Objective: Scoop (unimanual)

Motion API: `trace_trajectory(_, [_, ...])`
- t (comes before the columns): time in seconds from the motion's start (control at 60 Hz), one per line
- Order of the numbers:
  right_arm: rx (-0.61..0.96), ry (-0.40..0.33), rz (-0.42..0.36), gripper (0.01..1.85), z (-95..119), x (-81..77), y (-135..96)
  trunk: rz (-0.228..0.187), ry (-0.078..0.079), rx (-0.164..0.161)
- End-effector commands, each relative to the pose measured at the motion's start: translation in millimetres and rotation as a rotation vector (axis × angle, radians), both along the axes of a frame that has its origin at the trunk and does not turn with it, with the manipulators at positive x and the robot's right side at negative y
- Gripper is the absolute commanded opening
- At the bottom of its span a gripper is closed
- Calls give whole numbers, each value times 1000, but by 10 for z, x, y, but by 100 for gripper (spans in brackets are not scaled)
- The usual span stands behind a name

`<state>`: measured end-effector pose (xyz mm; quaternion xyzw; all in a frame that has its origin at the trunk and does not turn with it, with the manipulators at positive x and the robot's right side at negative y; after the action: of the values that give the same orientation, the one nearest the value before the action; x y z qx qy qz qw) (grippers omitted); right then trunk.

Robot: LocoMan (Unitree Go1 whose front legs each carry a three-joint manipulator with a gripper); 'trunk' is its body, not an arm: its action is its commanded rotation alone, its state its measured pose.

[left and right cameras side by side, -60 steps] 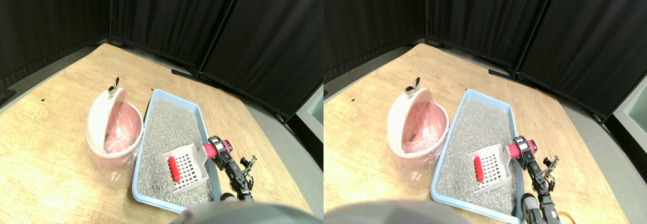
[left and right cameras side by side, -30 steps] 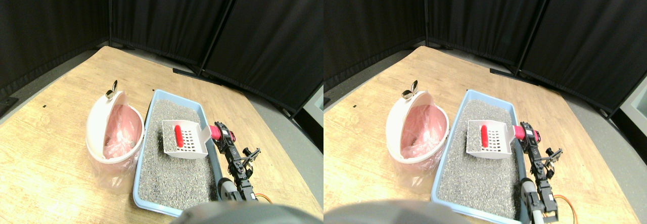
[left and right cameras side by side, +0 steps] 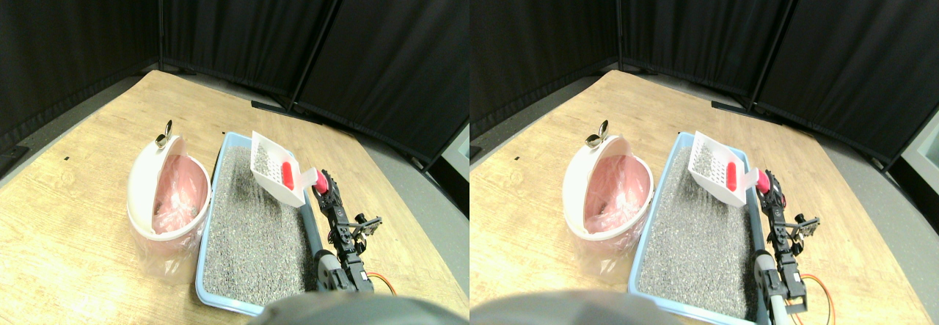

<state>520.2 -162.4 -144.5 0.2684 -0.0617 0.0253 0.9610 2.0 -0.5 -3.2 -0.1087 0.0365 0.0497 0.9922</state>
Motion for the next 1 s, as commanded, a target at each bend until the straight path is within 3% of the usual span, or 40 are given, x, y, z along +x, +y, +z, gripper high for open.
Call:
trace_trajectory(0.017, [75,-72,17,6,178,-14,36,2,-20,2])
trace_trajectory(0.3, [154,-46,19,6,320,-85,30,0,-28,-1])
trace_trajectory(0.433, [87,-61,27,6,473,-113,22,2,-33,-4])
trace_trajectory(0.817, [147,-23,70,6,489,-121,52,11,-35,-14])
trace_trajectory(1.0, [147,-4,42,6,470,-154,72,18,-34,-14])
